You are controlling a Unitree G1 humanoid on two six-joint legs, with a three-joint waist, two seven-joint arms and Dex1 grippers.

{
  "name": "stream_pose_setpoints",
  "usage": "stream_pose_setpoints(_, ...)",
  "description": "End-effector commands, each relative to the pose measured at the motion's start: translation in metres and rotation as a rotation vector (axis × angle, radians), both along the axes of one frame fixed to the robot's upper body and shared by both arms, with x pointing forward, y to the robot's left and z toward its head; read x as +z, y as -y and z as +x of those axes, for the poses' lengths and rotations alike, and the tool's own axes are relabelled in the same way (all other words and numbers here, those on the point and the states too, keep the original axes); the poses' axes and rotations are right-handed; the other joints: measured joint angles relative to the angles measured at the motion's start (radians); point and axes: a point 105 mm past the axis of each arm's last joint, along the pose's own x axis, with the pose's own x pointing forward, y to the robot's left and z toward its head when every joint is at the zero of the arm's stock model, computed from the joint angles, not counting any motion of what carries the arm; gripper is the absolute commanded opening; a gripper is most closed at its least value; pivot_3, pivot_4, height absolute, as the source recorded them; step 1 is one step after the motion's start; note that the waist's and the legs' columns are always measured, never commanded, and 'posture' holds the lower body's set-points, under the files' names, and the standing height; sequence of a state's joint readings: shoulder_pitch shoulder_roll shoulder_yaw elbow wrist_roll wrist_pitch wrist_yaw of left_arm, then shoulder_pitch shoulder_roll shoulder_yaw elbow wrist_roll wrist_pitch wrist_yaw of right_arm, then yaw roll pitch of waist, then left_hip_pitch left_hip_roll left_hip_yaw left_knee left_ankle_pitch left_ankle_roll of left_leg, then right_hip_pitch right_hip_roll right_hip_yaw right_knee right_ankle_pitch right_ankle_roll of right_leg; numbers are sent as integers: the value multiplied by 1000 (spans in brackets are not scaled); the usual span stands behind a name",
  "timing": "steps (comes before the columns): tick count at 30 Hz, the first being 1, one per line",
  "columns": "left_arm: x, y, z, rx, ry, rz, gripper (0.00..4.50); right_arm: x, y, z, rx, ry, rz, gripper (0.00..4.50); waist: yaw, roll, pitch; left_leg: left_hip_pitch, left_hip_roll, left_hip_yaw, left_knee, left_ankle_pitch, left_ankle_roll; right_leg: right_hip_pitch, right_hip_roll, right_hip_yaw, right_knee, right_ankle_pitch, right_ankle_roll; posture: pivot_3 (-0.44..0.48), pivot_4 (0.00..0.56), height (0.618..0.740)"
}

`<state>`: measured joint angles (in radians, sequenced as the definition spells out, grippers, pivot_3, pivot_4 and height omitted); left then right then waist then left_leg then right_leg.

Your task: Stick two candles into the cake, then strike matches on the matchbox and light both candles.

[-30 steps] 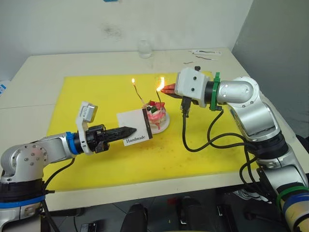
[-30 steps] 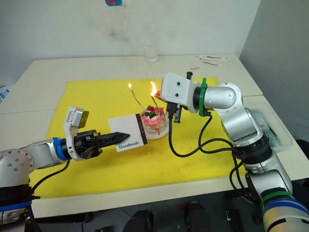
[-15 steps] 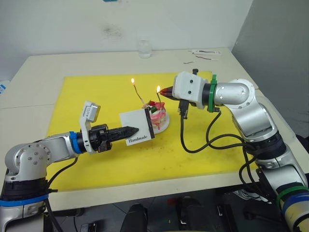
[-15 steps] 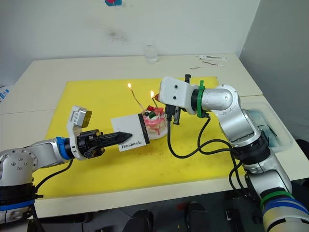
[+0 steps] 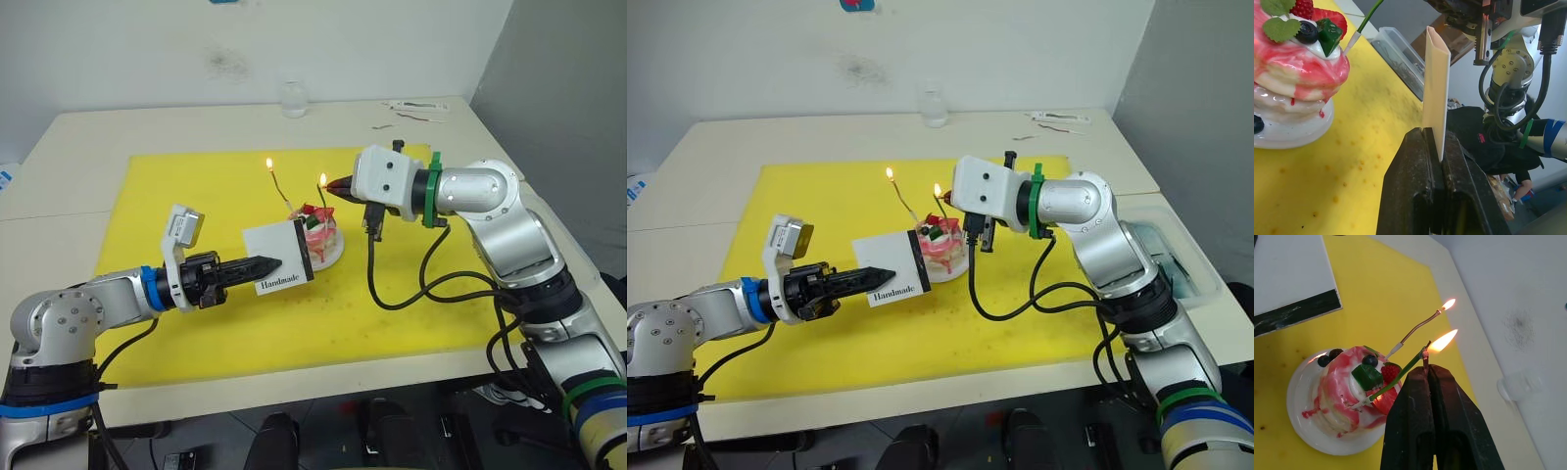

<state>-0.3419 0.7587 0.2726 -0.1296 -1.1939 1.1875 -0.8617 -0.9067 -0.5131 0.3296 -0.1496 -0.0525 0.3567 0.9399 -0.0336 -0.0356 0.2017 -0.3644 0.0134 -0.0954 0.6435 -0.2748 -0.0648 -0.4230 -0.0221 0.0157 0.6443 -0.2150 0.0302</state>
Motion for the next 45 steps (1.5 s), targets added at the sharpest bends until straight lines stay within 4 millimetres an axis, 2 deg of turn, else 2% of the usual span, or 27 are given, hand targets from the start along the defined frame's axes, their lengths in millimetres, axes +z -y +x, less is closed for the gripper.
stream_pose_setpoints(1, 9, 2, 1, -11, 56, -6, 0, 8, 3, -4, 7, 32, 9, 39, 0, 0, 0, 0, 0, 0, 0, 0, 0, 0, 0, 0, 0, 0, 0, 0, 150, 740)
stream_pose_setpoints(11, 8, 3, 3, -10, 59, -6, 0, 2, 15, -3, -23, 17, -7, 39, 0, 0, 0, 0, 0, 0, 0, 0, 0, 0, 0, 0, 0, 0, 0, 0, 150, 740)
stream_pose_setpoints(15, 7, 3, 2, -13, 57, -5, 0, -3, 35, -2, -78, 6, -22, 39, 1, 0, 0, 0, 0, 0, 0, 0, 0, 0, 0, 0, 0, 0, 0, 0, 150, 740)
stream_pose_setpoints(22, 4, 3, 2, -23, 54, 0, 0, -19, 103, 3, -289, -29, -54, 39, 3, 0, 0, -1, -1, 1, 0, 0, 0, 1, -1, 0, -1, 0, 0, 0, 150, 740)
stream_pose_setpoints(25, 4, 2, 2, -24, 53, 2, 0, -18, 141, 7, -455, -61, 27, 39, 2, 0, 0, 0, -1, 1, 0, 0, 0, 1, 0, 0, -1, 0, 0, 0, 150, 740)
stream_pose_setpoints(29, 2, 3, 2, -30, 51, 3, 0, -16, 212, 15, -800, -123, 260, 39, 2, 0, 0, 0, -1, 1, 1, 0, 0, 1, 0, 1, 0, 0, 0, 0, 150, 740)
stream_pose_setpoints(31, 2, 3, 3, -33, 48, 4, 0, -25, 251, 12, -982, -157, 336, 39, 3, 0, 0, 0, -1, 1, 1, 0, 0, 1, 0, 1, 0, -1, -1, 0, 150, 740)
stream_pose_setpoints(32, 2, 3, 4, -35, 44, 4, 0, -31, 263, 9, -1038, -175, 341, 39, 3, 0, 0, 0, -1, 1, 1, 0, 0, 1, 0, 1, -1, -1, -1, 0, 150, 740)
stream_pose_setpoints(37, 1, 4, 4, -49, 44, 19, 0, -60, 280, -3, -1134, -292, 341, 39, 0, 0, 0, 0, -1, 2, 0, 0, 0, 1, 0, 1, 0, -1, -1, 0, 150, 740)
stream_pose_setpoints(40, 0, 3, 4, -52, 41, 27, 0, -68, 283, -7, -1147, -326, 357, 649, -5, 1, 0, 1, 0, 3, 0, 0, 0, 1, 0, 3, 0, -1, -1, 0, 150, 740)
stream_pose_setpoints(42, -1, 2, 4, -55, 41, 34, 0, -69, 281, -8, -1137, -345, 372, 1293, -6, 1, 0, 1, -1, 3, 1, 0, 0, 1, 0, 2, 0, -1, -1, 0, 150, 740)
stream_pose_setpoints(45, -1, 3, 3, -63, 44, 43, 0, -61, 282, -5, -1141, -293, 367, 2433, -6, 1, 0, 1, -1, 3, 1, 0, 0, 1, 0, 2, 0, -1, -1, 0, 150, 740)
